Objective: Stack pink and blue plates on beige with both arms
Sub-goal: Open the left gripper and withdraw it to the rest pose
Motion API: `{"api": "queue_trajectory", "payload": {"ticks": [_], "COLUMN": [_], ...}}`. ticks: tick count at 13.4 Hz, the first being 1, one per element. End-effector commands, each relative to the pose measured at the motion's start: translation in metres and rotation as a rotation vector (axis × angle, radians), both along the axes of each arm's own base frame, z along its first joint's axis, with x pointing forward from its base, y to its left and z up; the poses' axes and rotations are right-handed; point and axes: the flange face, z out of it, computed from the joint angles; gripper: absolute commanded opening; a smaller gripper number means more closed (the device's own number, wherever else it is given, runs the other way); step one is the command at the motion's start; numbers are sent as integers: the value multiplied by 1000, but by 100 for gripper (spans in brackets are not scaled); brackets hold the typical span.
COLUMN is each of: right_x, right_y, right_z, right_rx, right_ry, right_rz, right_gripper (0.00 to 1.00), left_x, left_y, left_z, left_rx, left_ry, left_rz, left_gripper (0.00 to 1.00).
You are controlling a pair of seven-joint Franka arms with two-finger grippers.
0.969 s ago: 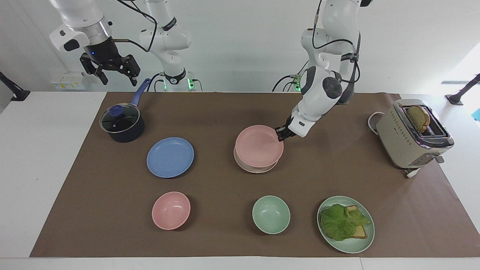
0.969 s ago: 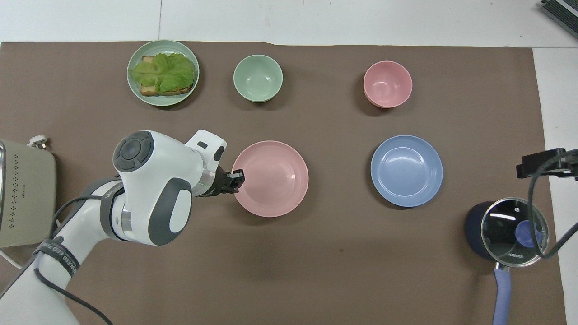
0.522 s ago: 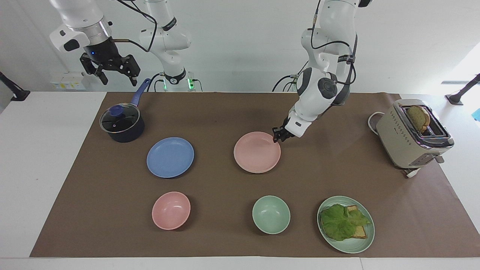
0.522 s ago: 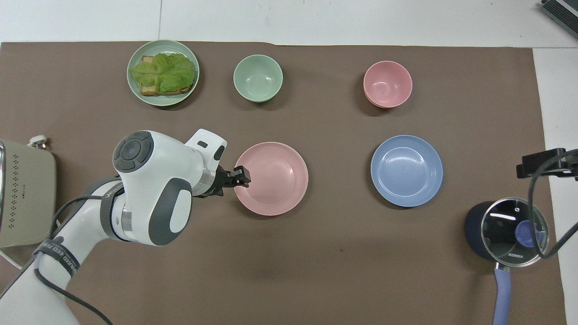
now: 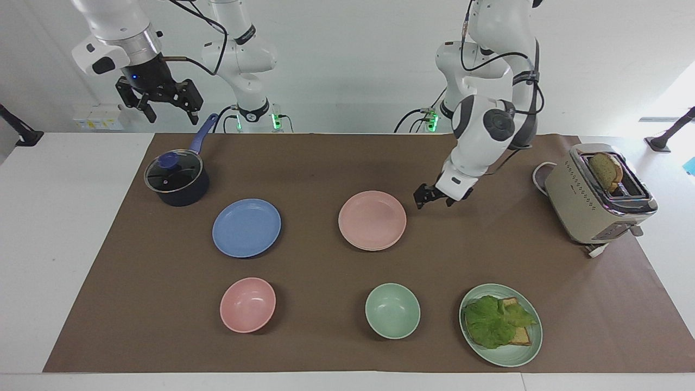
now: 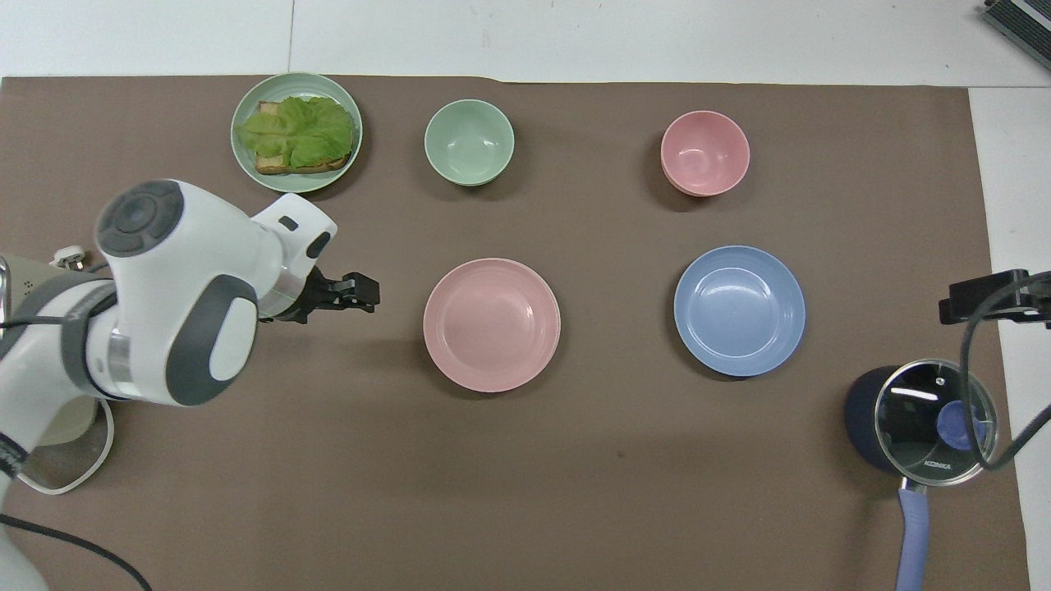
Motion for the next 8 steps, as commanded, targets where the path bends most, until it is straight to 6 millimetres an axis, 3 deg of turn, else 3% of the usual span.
{"api": "queue_trajectory", "payload": {"ticks": [1,2,4,5,8], "right_x": [-6,-8,-3,1,13], "right_y": [-3,-3,-6,-8,-8], "right_z": [1,2,2,2,-8], "right_rx": [20,19,26,25,12], "right_ry": [-6,-2,-25,-16,-26], "right_rz": [22,24,21,18,22], "right_gripper": [100,100,100,100,100], "left_x": [11,13,16,18,10], "left_y": [63,85,105,116,125], "left_z": [34,48,83,110,179], "left_rx": [31,47,50,95,157], "left_ry": [-7,-16,-11,-8,-12], "left_rz": [-70,-89,-100,-114,-126], "left_gripper": [100,100,100,100,100]}}
